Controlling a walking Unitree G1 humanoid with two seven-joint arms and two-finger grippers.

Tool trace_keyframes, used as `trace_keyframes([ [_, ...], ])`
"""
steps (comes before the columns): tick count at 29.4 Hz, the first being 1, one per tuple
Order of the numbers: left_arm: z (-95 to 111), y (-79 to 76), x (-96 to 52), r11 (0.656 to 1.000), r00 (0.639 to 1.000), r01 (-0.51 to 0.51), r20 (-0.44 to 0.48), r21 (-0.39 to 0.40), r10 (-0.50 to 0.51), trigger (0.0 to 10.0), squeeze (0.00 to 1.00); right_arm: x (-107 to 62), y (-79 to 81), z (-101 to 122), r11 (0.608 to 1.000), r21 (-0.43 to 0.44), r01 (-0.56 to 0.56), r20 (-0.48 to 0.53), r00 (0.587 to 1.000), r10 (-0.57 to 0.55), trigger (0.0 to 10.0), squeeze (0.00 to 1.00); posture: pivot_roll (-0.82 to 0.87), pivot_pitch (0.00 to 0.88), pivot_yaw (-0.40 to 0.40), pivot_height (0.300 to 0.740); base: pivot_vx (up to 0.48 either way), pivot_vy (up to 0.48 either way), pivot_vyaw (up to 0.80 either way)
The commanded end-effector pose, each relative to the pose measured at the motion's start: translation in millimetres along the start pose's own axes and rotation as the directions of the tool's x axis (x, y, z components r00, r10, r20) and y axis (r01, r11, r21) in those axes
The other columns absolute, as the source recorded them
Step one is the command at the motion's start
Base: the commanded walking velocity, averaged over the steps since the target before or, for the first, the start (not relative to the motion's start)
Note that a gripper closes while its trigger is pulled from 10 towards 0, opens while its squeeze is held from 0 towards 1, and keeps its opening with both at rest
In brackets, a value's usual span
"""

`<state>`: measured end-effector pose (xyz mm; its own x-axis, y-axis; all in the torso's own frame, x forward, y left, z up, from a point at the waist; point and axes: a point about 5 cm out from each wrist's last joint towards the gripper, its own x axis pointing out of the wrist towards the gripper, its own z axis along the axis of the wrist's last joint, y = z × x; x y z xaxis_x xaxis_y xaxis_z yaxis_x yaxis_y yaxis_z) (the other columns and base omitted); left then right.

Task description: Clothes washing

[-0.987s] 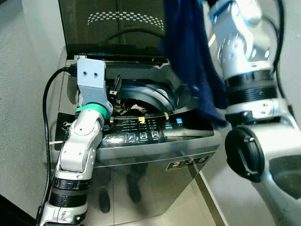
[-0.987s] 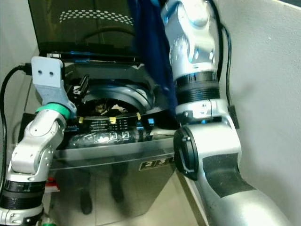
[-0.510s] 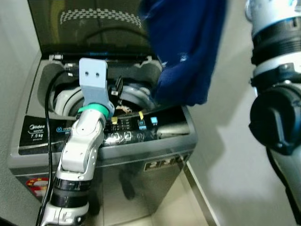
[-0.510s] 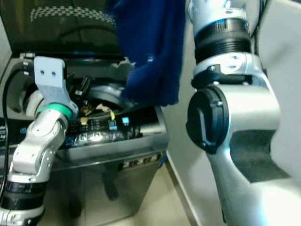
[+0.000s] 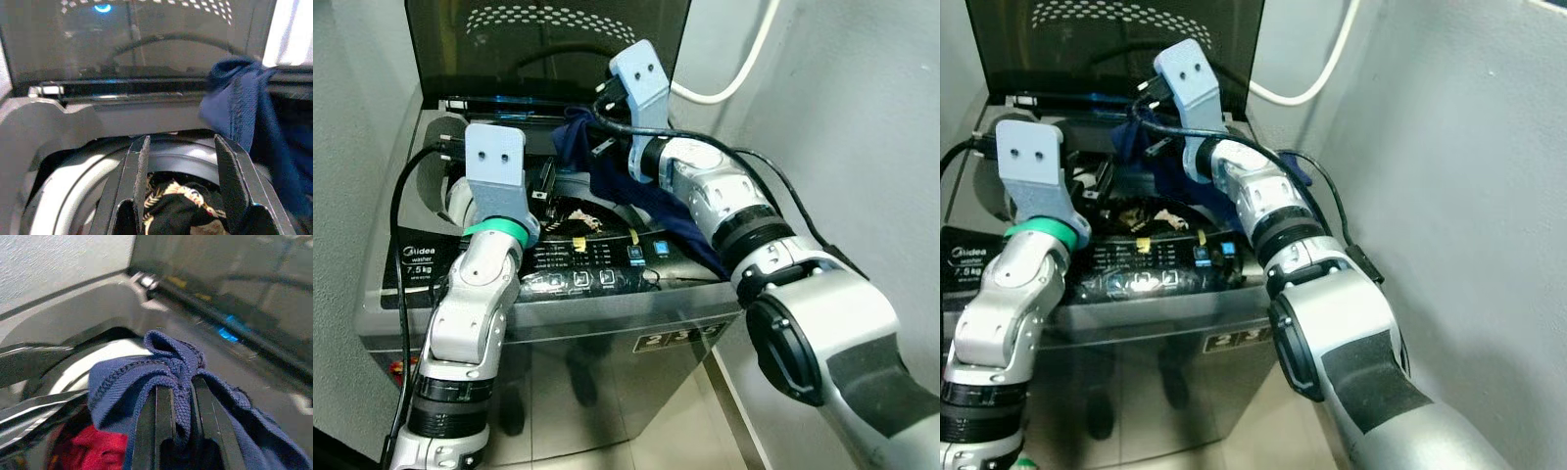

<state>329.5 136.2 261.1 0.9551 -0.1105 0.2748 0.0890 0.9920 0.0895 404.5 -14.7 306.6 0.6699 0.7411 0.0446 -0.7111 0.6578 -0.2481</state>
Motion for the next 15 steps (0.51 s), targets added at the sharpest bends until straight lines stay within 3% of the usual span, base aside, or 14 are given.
trace_keyframes([
  [1, -2.0, -5.8, -2.2, 1.000, 1.000, 0.025, -0.012, 0.004, -0.025, 10.0, 0.00, -1.7, -2.2, -3.0, 1.000, -0.004, -0.002, -0.014, 1.000, 0.002, 10.0, 0.00, 0.05, 0.041, -0.095, 0.740, 0.000, 0.000, 0.00],
  [7, -5.1, -13.0, -2.7, 0.996, 0.996, 0.085, -0.038, 0.014, -0.084, 10.0, 0.00, 2.2, 5.1, 7.3, 0.996, -0.026, -0.086, -0.020, 0.996, 0.086, 10.0, 0.00, 0.05, 0.046, -0.104, 0.740, 0.000, 0.000, 0.00],
  [11, -11.7, -20.4, -8.0, 0.985, 0.982, 0.165, -0.101, 0.053, -0.159, 10.0, 0.00, 1.7, 5.7, 2.6, 0.993, -0.024, -0.114, -0.098, 0.989, 0.111, 10.0, 0.00, 0.06, 0.047, -0.110, 0.740, 0.000, 0.000, 0.00],
  [12, -13.6, -21.0, -9.3, 0.983, 0.978, 0.178, -0.123, 0.050, -0.171, 10.0, 0.00, 1.5, 5.6, 2.7, 0.992, -0.017, -0.122, -0.110, 0.987, 0.119, 10.0, 1.00, 0.06, 0.047, -0.110, 0.740, 0.000, 0.000, 0.00],
  [15, -14.8, -19.1, -9.9, 0.983, 0.975, 0.173, -0.149, 0.054, -0.163, 10.0, 0.00, 1.5, 5.2, 7.6, 0.990, 0.015, -0.137, -0.097, 0.986, 0.138, 10.0, 1.00, 0.06, 0.046, -0.109, 0.740, 0.000, 0.000, 0.00],
])
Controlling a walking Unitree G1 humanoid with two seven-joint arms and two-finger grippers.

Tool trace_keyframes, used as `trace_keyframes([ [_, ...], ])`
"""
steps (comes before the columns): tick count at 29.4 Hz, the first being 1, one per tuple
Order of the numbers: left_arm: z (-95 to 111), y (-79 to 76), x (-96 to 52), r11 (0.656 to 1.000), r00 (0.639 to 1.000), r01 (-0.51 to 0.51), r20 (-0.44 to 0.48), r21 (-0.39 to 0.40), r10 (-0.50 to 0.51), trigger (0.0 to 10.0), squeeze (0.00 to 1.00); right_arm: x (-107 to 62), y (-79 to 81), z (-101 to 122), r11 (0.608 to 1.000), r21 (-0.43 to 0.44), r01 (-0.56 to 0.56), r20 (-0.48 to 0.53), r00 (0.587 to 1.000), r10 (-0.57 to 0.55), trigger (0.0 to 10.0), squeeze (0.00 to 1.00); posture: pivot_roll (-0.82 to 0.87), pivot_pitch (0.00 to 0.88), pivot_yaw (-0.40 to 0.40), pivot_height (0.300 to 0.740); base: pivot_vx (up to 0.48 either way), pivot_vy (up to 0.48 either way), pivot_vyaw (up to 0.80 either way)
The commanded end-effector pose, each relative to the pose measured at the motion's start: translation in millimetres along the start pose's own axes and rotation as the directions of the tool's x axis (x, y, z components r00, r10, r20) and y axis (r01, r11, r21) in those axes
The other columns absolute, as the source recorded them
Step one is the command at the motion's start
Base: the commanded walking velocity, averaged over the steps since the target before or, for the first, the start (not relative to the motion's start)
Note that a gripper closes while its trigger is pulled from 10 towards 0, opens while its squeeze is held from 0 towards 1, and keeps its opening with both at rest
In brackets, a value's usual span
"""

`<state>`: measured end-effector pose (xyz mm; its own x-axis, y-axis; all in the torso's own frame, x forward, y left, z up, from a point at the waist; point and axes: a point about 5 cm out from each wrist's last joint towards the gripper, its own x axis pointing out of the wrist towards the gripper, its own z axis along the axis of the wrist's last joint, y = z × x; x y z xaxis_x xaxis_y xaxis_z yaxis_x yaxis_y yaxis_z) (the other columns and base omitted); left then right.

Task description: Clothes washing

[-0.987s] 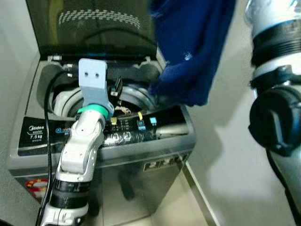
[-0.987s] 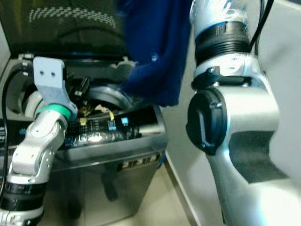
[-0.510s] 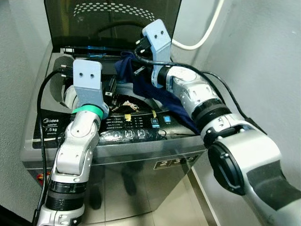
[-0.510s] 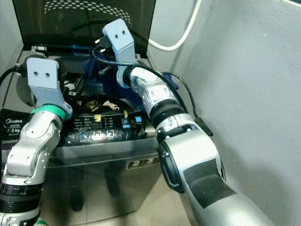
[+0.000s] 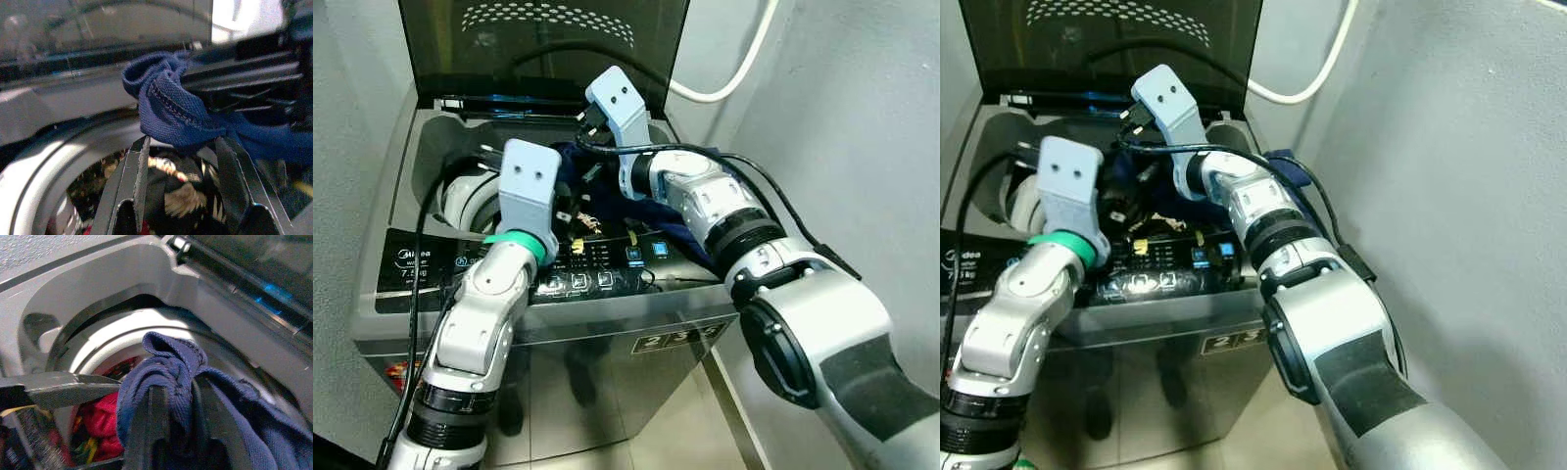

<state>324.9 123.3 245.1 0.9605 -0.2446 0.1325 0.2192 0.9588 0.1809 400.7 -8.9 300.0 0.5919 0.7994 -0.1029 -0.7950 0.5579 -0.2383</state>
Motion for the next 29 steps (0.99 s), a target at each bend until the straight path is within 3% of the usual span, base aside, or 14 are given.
trace_keyframes([
  [1, -0.8, -3.8, -1.1, 1.000, 1.000, 0.018, -0.022, 0.007, -0.018, 10.0, 0.00, -2.8, -3.9, 28.7, 0.995, 0.094, -0.018, 0.132, 0.991, 0.006, 10.0, 1.00, 0.06, 0.046, -0.109, 0.740, 0.000, 0.000, 0.00],
  [3, -0.8, -3.8, -1.1, 1.000, 1.000, 0.018, -0.022, 0.007, -0.018, 10.0, 0.00, -2.8, -3.9, 28.7, 0.995, 0.094, -0.018, 0.132, 0.991, 0.006, 10.0, 1.00, 0.06, 0.046, -0.109, 0.740, 0.000, 0.000, 0.00],
  [4, 1.1, -2.1, -0.1, 1.000, 1.000, 0.024, -0.020, 0.012, -0.024, 10.0, 0.00, -10.5, -9.8, 71.5, 0.937, 0.333, -0.101, 0.399, 0.916, -0.043, 10.0, 1.00, 0.06, 0.045, -0.101, 0.740, 0.000, 0.000, 0.00],
  [5, 1.1, -2.1, -0.1, 1.000, 1.000, 0.024, -0.020, 0.012, -0.024, 10.0, 0.00, -10.5, -9.8, 71.5, 0.937, 0.333, -0.101, 0.399, 0.916, -0.043, 10.0, 1.00, 0.06, 0.045, -0.101, 0.740, 0.000, 0.000, 0.00],
  [7, 1.8, -2.2, 1.5, 0.999, 0.999, 0.030, -0.019, 0.016, -0.030, 10.0, 0.00, -24.2, -19.8, 106.6, 0.904, 0.407, -0.130, 0.561, 0.817, -0.135, 10.0, 1.00, 0.06, 0.042, -0.095, 0.740, 0.000, 0.000, 0.00],
  [10, 2.8, -5.4, 3.8, 0.999, 0.999, 0.047, -0.019, 0.016, -0.047, 10.0, 0.00, -60.8, -44.6, 157.3, 0.809, 0.562, -0.170, 0.722, 0.578, -0.380, 10.0, 1.00, 0.05, 0.039, -0.092, 0.740, 0.000, 0.000, 0.00],
  [11, 2.8, -5.4, 3.8, 0.999, 0.999, 0.047, -0.019, 0.016, -0.047, 10.0, 0.00, -60.8, -44.6, 157.3, 0.809, 0.562, -0.170, 0.722, 0.578, -0.380, 10.0, 1.00, 0.05, 0.039, -0.092, 0.740, 0.000, 0.000, 0.00],
  [15, 1.1, -9.3, 3.4, 0.998, 0.998, 0.061, -0.029, 0.012, -0.060, 10.0, 0.00, -91.8, -63.2, 179.8, 0.747, 0.640, -0.179, 0.739, 0.413, -0.533, 10.0, 1.00, 0.05, 0.038, -0.093, 0.740, 0.000, 0.000, 0.00],
  [22, 1.4, -7.5, 3.0, 0.998, 0.998, 0.059, -0.033, 0.014, -0.058, 10.0, 0.00, -94.2, -65.2, 182.7, 0.741, 0.657, -0.140, 0.719, 0.411, -0.560, 10.0, 1.00, 0.05, 0.037, -0.101, 0.740, 0.000, 0.000, 0.00],
  [25, 0.9, -7.1, 2.2, 0.998, 0.998, 0.055, -0.035, 0.017, -0.054, 10.0, 0.00, -78.0, -56.6, 174.7, 0.770, 0.630, -0.099, 0.697, 0.510, -0.504, 10.0, 1.00, 0.06, 0.035, -0.106, 0.740, 0.000, 0.000, 0.00],
  [26, 0.8, -6.9, 1.8, 0.998, 0.998, 0.054, -0.035, 0.017, -0.053, 10.0, 0.00, -59.2, -45.2, 163.3, 0.832, 0.555, -0.014, 0.648, 0.634, -0.422, 10.0, 0.31, 0.06, 0.035, -0.104, 0.740, 0.000, 0.000, 0.00],
  [27, 0.8, -6.9, 1.8, 0.998, 0.998, 0.054, -0.035, 0.017, -0.053, 10.0, 0.00, -59.2, -45.2, 163.3, 0.832, 0.555, -0.014, 0.648, 0.634, -0.422, 10.0, 0.31, 0.06, 0.035, -0.104, 0.740, 0.000, 0.000, 0.00],
  [28, 0.7, -6.7, 1.6, 0.998, 0.998, 0.053, -0.036, 0.017, -0.053, 10.0, 0.00, -46.9, -37.4, 153.7, 0.871, 0.490, 0.038, 0.597, 0.714, -0.367, 10.0, 0.31, 0.06, 0.035, -0.104, 0.740, 0.000, 0.000, 0.00],
  [29, 0.6, -7.3, 1.5, 0.998, 0.998, 0.055, -0.037, 0.019, -0.054, 10.0, 0.00, -27.6, -23.0, 132.6, 0.929, 0.368, 0.048, 0.518, 0.819, -0.247, 10.0, 0.00, 0.06, 0.034, -0.103, 0.740, 0.000, 0.000, 0.00],
])
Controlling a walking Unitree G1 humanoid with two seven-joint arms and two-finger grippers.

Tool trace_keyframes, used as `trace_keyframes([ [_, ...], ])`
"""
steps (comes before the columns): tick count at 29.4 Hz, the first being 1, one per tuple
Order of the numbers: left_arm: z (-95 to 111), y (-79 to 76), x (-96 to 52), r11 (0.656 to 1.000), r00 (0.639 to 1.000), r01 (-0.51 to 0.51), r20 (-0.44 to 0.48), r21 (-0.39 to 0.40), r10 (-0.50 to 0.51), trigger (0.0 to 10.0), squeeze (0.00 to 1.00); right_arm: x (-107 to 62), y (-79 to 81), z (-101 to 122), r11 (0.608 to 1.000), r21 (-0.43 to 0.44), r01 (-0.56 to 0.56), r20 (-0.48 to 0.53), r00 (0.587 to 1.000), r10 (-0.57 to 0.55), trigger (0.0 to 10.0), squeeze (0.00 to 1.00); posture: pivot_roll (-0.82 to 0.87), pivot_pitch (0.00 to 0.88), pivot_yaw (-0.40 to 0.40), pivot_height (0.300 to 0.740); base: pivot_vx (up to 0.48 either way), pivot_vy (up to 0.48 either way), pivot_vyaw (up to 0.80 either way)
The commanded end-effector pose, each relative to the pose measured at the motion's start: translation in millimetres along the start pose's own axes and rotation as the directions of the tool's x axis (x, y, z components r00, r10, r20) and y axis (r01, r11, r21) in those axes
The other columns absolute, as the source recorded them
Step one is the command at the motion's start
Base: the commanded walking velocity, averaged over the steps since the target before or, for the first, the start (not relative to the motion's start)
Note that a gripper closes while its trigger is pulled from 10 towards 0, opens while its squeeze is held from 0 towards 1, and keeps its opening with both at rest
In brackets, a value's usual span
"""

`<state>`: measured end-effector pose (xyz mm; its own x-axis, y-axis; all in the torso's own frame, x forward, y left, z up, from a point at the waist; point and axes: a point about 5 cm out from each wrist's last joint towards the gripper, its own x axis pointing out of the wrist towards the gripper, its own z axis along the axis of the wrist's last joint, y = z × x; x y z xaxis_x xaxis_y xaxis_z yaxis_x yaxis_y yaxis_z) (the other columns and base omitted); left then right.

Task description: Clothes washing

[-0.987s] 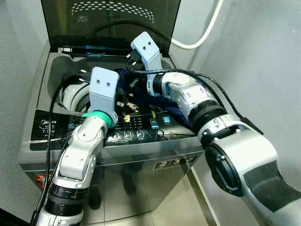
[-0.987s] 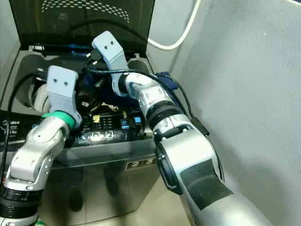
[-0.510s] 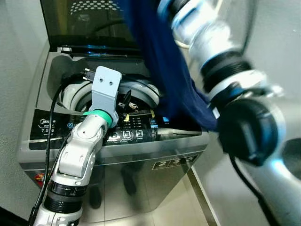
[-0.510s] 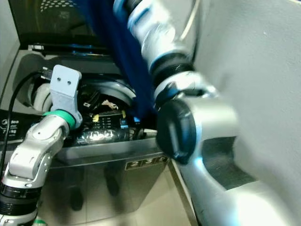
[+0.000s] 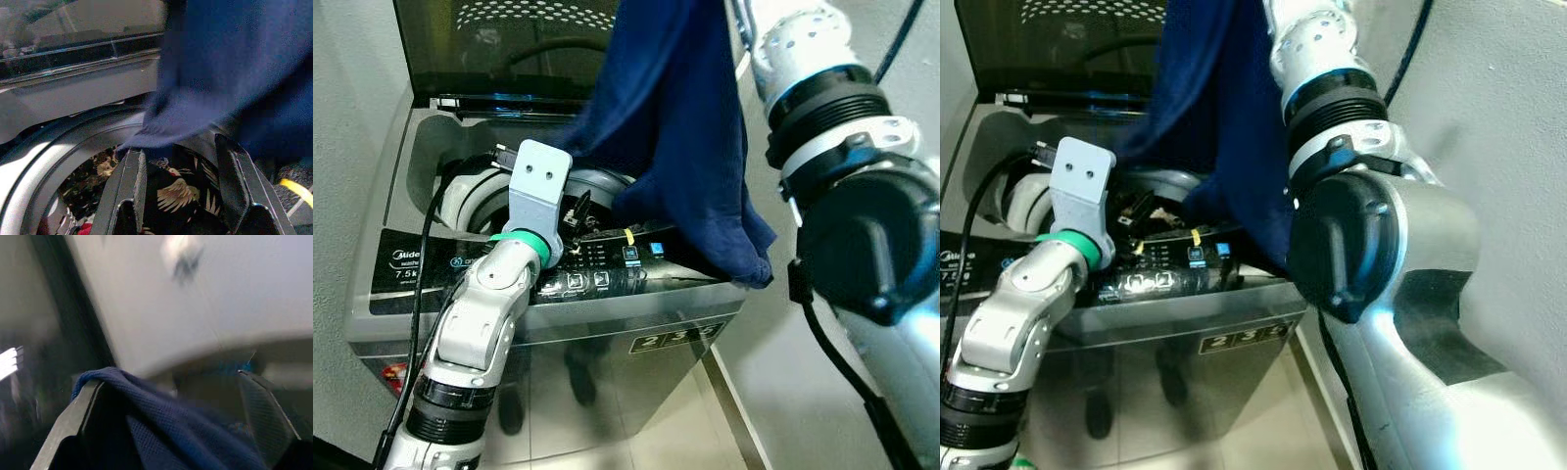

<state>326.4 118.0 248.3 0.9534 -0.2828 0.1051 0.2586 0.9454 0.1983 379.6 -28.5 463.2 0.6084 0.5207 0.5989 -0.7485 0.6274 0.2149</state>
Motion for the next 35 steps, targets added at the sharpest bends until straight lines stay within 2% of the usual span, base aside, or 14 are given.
trace_keyframes([
  [1, -3.2, -3.7, -1.7, 1.000, 1.000, 0.014, -0.018, 0.009, -0.013, 10.0, 0.00, -11.3, 2.6, -56.9, 0.985, -0.108, -0.138, -0.295, 0.950, 0.101, 10.0, 0.00, 0.06, 0.037, -0.099, 0.740, 0.000, 0.000, 0.00],
  [6, -3.2, -4.9, -1.6, 1.000, 0.999, 0.023, -0.022, 0.013, -0.023, 10.0, 0.00, -28.7, 8.6, -102.7, 0.948, -0.071, -0.309, -0.511, 0.828, 0.231, 10.0, 0.00, 0.06, 0.038, -0.092, 0.740, 0.000, 0.000, 0.00],
  [9, -3.5, -7.1, -1.1, 0.998, 0.998, 0.053, -0.031, 0.024, -0.053, 10.0, 0.00, -49.4, 9.8, -134.2, 0.829, -0.117, -0.548, -0.724, 0.618, 0.306, 10.0, 0.00, 0.06, 0.042, -0.078, 0.740, 0.000, 0.000, 0.00],
  [12, -3.6, -8.4, -0.8, 0.998, 0.997, 0.065, -0.032, 0.026, -0.064, 10.0, 0.00, -53.7, 7.0, -140.3, 0.790, -0.171, -0.589, -0.768, 0.582, 0.268, 10.0, 0.00, 0.05, 0.042, -0.070, 0.740, 0.000, 0.000, 0.00],
  [13, -3.1, -10.3, 0.0, 0.997, 0.997, 0.076, -0.031, 0.028, -0.075, 10.0, 0.00, -52.7, 4.2, -141.8, 0.784, -0.249, -0.569, -0.762, 0.614, 0.203, 10.0, 1.00, 0.05, 0.042, -0.070, 0.740, 0.000, 0.000, 0.00],
  [17, -2.0, -13.9, 1.5, 0.995, 0.995, 0.091, -0.027, 0.028, -0.091, 10.0, 0.00, -38.7, 4.2, -127.5, 0.849, -0.350, -0.397, -0.621, 0.776, 0.108, 10.0, 1.00, 0.05, 0.042, -0.070, 0.740, 0.000, 0.000, 0.00],
  [18, -1.9, -14.6, 1.3, 0.995, 0.995, 0.095, -0.028, 0.027, -0.094, 10.0, 0.00, -34.1, 2.9, -118.9, 0.876, -0.347, -0.336, -0.577, 0.813, 0.083, 10.0, 0.15, 0.06, 0.042, -0.067, 0.740, 0.000, 0.000, 0.00],
  [19, -1.9, -14.8, 0.9, 0.995, 0.995, 0.098, -0.029, 0.028, -0.098, 10.0, 0.00, -31.2, 1.1, -111.9, 0.893, -0.340, -0.296, -0.553, 0.831, 0.064, 10.0, 0.00, 0.06, 0.042, -0.067, 0.740, 0.000, 0.000, 0.00],
  [25, -2.4, -13.3, -1.1, 0.994, 0.995, 0.100, -0.033, 0.034, -0.099, 10.0, 0.00, -29.6, -9.2, -94.4, 0.955, -0.223, -0.193, -0.523, 0.851, 0.050, 10.0, 0.00, 0.06, 0.041, -0.072, 0.740, 0.000, 0.000, 0.00],
  [26, -2.4, -12.3, -1.2, 0.995, 0.995, 0.094, -0.034, 0.035, -0.093, 10.0, 0.00, -30.1, -11.8, -91.7, 0.973, -0.168, -0.157, -0.516, 0.855, 0.049, 10.0, 0.89, 0.06, 0.041, -0.073, 0.740, 0.000, 0.000, 0.00],
  [27, -2.3, -10.8, -1.0, 0.996, 0.996, 0.087, -0.034, 0.035, -0.085, 10.0, 0.00, -31.3, -16.2, -89.6, 0.989, -0.116, -0.097, -0.503, 0.864, 0.026, 10.0, 1.00, 0.06, 0.040, -0.075, 0.740, 0.000, 0.000, 0.00],
  [30, -2.3, -8.7, -0.7, 0.996, 0.996, 0.079, -0.035, 0.037, -0.077, 10.0, 0.00, -36.6, -25.3, -91.3, 0.985, -0.159, -0.070, -0.536, 0.844, -0.026, 10.0, 1.00, 0.06, 0.039, -0.074, 0.740, 0.000, 0.000, 0.00],
  [31, -2.0, -8.5, -0.7, 0.996, 0.996, 0.078, -0.036, 0.037, -0.077, 10.0, 0.00, -43.8, -28.2, -98.7, 0.943, -0.259, -0.210, -0.637, 0.771, -0.003, 10.0, 0.01, 0.06, 0.039, -0.071, 0.740, 0.000, 0.000, 0.00],
  [35, -1.2, -8.0, -0.5, 0.996, 0.996, 0.081, -0.035, 0.039, -0.080, 10.0, 0.00, -43.6, -28.9, -93.7, 0.927, -0.278, -0.254, -0.657, 0.754, 0.010, 10.0, 0.00, 0.06, 0.040, -0.071, 0.740, 0.000, 0.000, 0.00],
])
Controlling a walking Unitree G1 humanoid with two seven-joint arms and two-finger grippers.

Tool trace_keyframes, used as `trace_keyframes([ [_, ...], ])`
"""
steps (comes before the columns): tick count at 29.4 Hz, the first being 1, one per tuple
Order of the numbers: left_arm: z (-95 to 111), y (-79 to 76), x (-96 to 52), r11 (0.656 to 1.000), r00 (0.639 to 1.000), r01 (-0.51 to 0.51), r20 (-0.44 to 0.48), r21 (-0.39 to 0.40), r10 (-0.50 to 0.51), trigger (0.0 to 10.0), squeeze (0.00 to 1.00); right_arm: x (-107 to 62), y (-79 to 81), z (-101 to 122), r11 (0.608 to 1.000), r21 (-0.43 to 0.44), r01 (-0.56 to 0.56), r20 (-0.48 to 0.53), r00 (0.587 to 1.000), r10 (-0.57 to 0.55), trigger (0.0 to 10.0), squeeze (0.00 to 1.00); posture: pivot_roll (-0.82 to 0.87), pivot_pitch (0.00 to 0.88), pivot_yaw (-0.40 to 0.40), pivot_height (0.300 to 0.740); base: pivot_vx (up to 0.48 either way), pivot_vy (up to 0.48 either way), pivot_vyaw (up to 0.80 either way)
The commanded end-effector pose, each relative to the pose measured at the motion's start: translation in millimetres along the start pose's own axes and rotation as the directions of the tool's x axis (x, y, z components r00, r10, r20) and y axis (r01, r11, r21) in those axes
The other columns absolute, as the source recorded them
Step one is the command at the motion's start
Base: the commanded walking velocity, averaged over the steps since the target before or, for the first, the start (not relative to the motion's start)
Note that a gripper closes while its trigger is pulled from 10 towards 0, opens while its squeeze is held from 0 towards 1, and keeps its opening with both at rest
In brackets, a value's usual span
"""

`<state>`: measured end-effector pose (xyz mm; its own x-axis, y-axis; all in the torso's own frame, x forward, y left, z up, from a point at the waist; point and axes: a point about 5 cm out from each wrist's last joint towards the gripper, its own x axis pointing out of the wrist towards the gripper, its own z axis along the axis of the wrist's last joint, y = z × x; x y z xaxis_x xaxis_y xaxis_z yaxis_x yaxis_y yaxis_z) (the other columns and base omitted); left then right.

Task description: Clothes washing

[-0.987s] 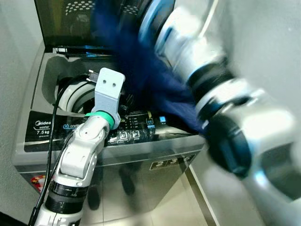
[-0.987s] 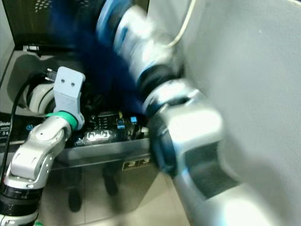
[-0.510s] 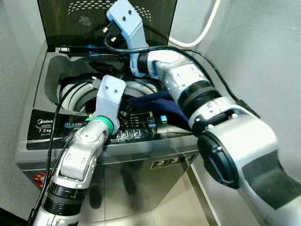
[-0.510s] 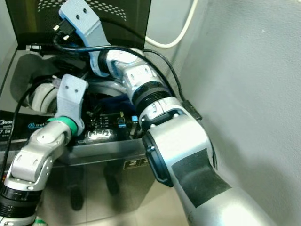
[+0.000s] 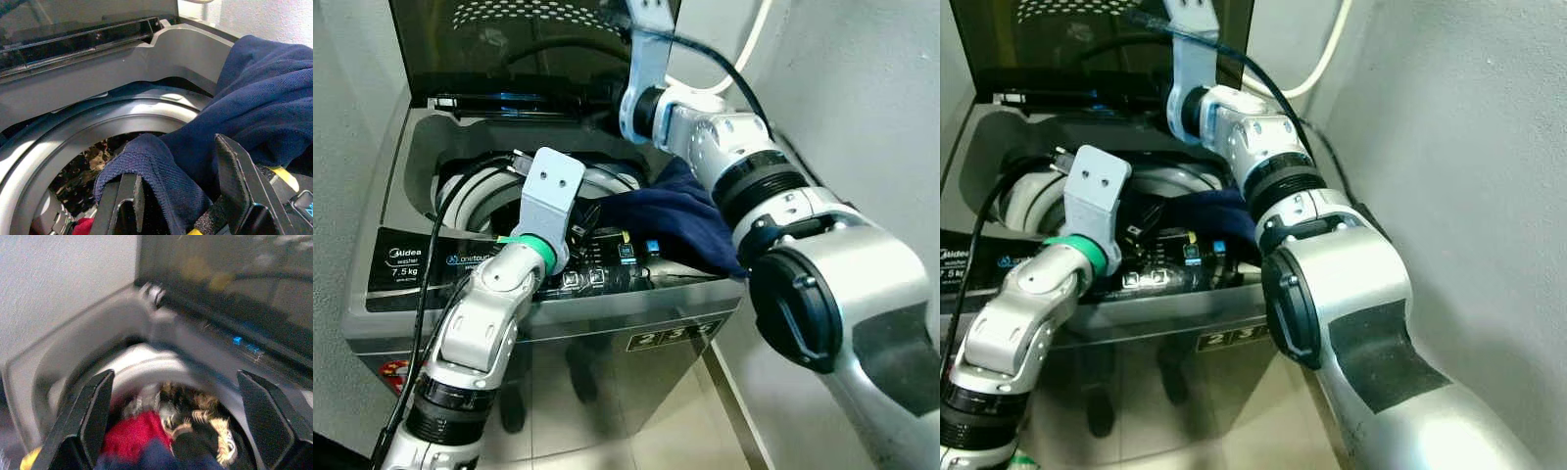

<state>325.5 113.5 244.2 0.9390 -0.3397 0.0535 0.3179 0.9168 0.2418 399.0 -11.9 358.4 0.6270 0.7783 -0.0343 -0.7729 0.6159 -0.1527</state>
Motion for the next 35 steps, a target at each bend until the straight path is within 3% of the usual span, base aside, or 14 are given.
trace_keyframes([
  [1, 2.3, -2.3, -0.2, 1.000, 1.000, 0.013, 0.005, 0.002, -0.013, 10.0, 0.00, -4.0, -5.3, 5.5, 1.000, 0.010, 0.024, 0.015, 1.000, -0.024, 10.0, 0.00, 0.06, 0.040, -0.071, 0.740, 0.000, 0.000, 0.00],
  [2, 2.8, -1.2, -0.2, 1.000, 1.000, 0.010, 0.008, 0.005, -0.010, 10.0, 0.00, -9.7, -13.9, 19.8, 0.991, 0.095, 0.090, 0.120, 0.988, -0.101, 10.0, 0.00, 0.06, 0.041, -0.067, 0.740, 0.000, 0.000, 0.00],
  [3, 2.8, -1.2, -0.2, 1.000, 1.000, 0.010, 0.008, 0.005, -0.010, 10.0, 0.00, -9.7, -13.9, 19.8, 0.991, 0.095, 0.090, 0.120, 0.988, -0.101, 10.0, 0.00, 0.06, 0.041, -0.067, 0.740, 0.000, 0.000, 0.00],
  [5, 5.4, 1.9, -1.1, 1.000, 1.000, 0.004, 0.024, 0.010, -0.004, 10.0, 0.00, -35.3, -45.5, 43.2, 0.924, 0.274, 0.266, 0.307, 0.887, -0.346, 10.0, 0.00, 0.07, 0.039, -0.063, 0.740, 0.000, 0.000, 0.00],
  [6, 5.4, 1.9, -1.1, 1.000, 1.000, 0.004, 0.024, 0.010, -0.004, 10.0, 0.00, -35.3, -45.5, 43.2, 0.924, 0.274, 0.266, 0.307, 0.887, -0.346, 10.0, 0.00, 0.07, 0.039, -0.063, 0.740, 0.000, 0.000, 0.00],
  [8, 7.3, 7.9, -4.4, 1.000, 0.999, -0.004, 0.035, 0.014, 0.003, 10.0, 0.00, -60.0, -72.2, 38.9, 0.874, 0.287, 0.392, 0.326, 0.818, -0.474, 10.0, 0.00, 0.08, 0.036, -0.064, 0.740, 0.000, 0.000, 0.00],
  [12, 7.6, 15.6, -10.6, 1.000, 0.999, -0.015, 0.049, 0.013, 0.014, 10.0, 0.00, -71.2, -83.2, 15.6, 0.904, 0.192, 0.382, 0.261, 0.868, -0.422, 10.0, 0.00, 0.08, 0.037, -0.056, 0.740, 0.000, 0.000, 0.00],
  [13, 6.9, 19.8, -16.0, 1.000, 0.998, -0.015, 0.063, -0.002, 0.015, 10.0, 0.00, -75.1, -85.7, -0.7, 0.929, 0.117, 0.350, 0.204, 0.907, -0.367, 10.0, 0.72, 0.08, 0.038, -0.049, 0.740, 0.000, 0.000, 0.00],
  [14, 5.6, 22.4, -21.0, 1.000, 0.997, -0.010, 0.071, -0.024, 0.012, 10.0, 0.00, -79.6, -87.5, -15.7, 0.947, 0.073, 0.313, 0.152, 0.935, -0.321, 10.0, 1.00, 0.08, 0.038, -0.046, 0.740, 0.000, 0.000, 0.00],
  [16, 4.7, 24.0, -24.6, 0.999, 0.997, -0.004, 0.074, -0.035, 0.006, 10.0, 0.00, -84.2, -89.2, -27.6, 0.957, 0.060, 0.282, 0.114, 0.951, -0.287, 10.0, 1.00, 0.08, 0.038, -0.046, 0.740, 0.000, 0.000, 0.00],
  [19, 5.1, 22.9, -32.1, 0.999, 0.998, 0.038, 0.052, -0.027, -0.036, 10.0, 0.00, -105.5, -99.6, -56.7, 0.946, 0.163, 0.281, 0.075, 0.952, -0.296, 10.0, 1.00, 0.07, 0.032, -0.042, 0.740, 0.000, 0.000, 0.00],
  [24, 6.8, 21.6, -33.9, 0.998, 0.999, 0.049, -0.002, -0.031, -0.049, 10.0, 0.00, -116.7, -101.9, -71.4, 0.946, 0.168, 0.275, 0.018, 0.959, -0.282, 10.0, 1.00, 0.07, 0.035, -0.045, 0.740, 0.000, 0.000, 0.00],
  [28, 8.4, 19.5, -42.0, 0.995, 0.994, 0.096, -0.052, -0.007, -0.096, 10.0, 0.00, -137.9, -92.6, -80.5, 0.981, 0.142, 0.130, -0.092, 0.989, -0.117, 10.0, 1.00, 0.06, 0.034, -0.048, 0.740, 0.000, 0.000, 0.00],
  [35, 7.0, 15.5, -48.7, 0.992, 0.990, 0.127, -0.063, -0.008, -0.127, 10.0, 0.00, -152.9, -78.6, -90.3, 0.990, 0.127, -0.061, -0.201, 0.976, 0.086, 10.0, 1.00, 0.06, 0.031, -0.059, 0.740, 0.000, 0.000, 0.00],
])
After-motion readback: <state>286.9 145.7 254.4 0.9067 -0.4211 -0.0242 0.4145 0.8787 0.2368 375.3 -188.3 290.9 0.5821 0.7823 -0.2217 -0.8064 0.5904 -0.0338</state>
